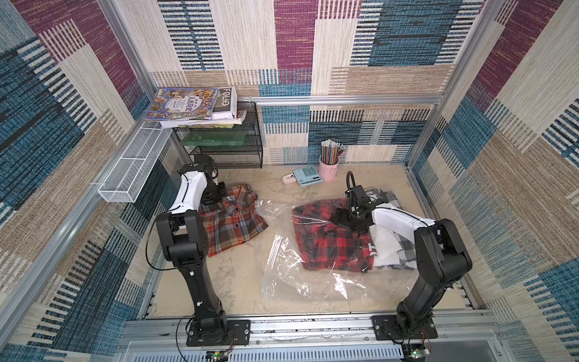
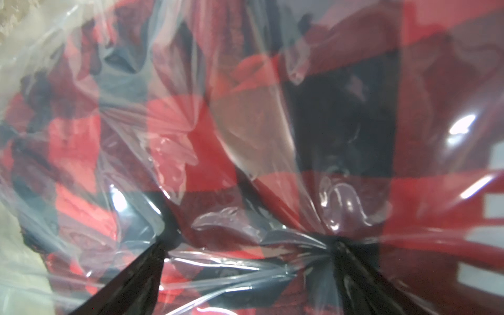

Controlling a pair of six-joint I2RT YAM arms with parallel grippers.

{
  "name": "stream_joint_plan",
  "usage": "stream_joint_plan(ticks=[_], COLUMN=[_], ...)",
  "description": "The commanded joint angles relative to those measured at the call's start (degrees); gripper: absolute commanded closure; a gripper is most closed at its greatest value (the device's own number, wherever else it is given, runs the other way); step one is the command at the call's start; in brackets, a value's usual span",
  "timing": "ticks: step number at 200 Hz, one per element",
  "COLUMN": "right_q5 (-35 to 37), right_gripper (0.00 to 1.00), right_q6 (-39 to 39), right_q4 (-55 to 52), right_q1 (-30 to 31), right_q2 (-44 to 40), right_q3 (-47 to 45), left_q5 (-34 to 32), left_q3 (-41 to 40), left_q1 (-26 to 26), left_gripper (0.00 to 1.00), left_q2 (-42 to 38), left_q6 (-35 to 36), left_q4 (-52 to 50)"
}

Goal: Take the shirt out of the vacuum bag
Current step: Move the shirt at the center of the board.

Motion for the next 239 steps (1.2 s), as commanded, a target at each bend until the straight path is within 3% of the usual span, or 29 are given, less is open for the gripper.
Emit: stream_joint_plan(ticks=[1, 31, 46, 80, 87, 100, 119, 124, 147, 168, 239], right_q5=[-0.11, -0.55, -1.20, -0.45, -0.47, -0.60, -0.91, -0.55, 1.49, 1.07, -0.32], right_gripper=[0.03, 0.03, 0.04, 0.04, 0.04, 0.04, 0.04, 0.04, 0.05, 0.04, 0.04], right_q6=[0.11, -0.05, -0.56, -4.50, -5.74, -8.14, -12.63, -13.85, -18.01, -18.61, -21.72], right_q4=[-2.97, -2.58, -2.65, -3.79, -3.80, -3.96, -3.79, -3.74, -5.50, -6.88, -5.65], right_q1=[0.49, 1.11, 1.33, 4.03, 4.94, 6.93, 11.16, 12.68, 18.39, 20.54, 25.82], right_q2=[0.08, -0.10, -0.18, -3.18, -4.00, -5.07, -5.52, -5.50, -3.69, -2.08, -1.66], right_q3=[-0.10, 0.37, 1.22, 6.04, 7.42, 9.91, 14.02, 15.17, 21.54, 25.71, 26.44], left_q5=[-0.30, 1.17, 2.34, 5.83, 6.23, 7.94, 10.64, 10.91, 8.57, 11.03, 3.89], left_q3=[0.57, -1.34, -3.27, -9.66, -11.86, -17.20, -27.48, -30.66, -42.86, -50.65, -50.78], left_q1=[-0.04, -0.03, -0.03, -1.08, -1.70, -2.29, -2.46, -2.56, -1.94, 0.45, 4.21], left_gripper=[0.83, 0.65, 0.44, 0.39, 0.32, 0.26, 0.24, 0.19, 0.19, 0.19, 0.22], left_q2=[-2.95, -9.14, -12.06, -20.41, -22.65, -27.03, -33.01, -34.44, -38.97, -40.40, -33.90], left_q6=[-1.39, -2.64, -3.33, -6.71, -7.71, -9.96, -14.48, -15.69, -22.19, -28.70, -32.78], left_q4=[-0.20, -0.19, -0.06, -0.02, 0.11, 0.30, 2.23, 3.21, 7.94, 13.82, 20.31])
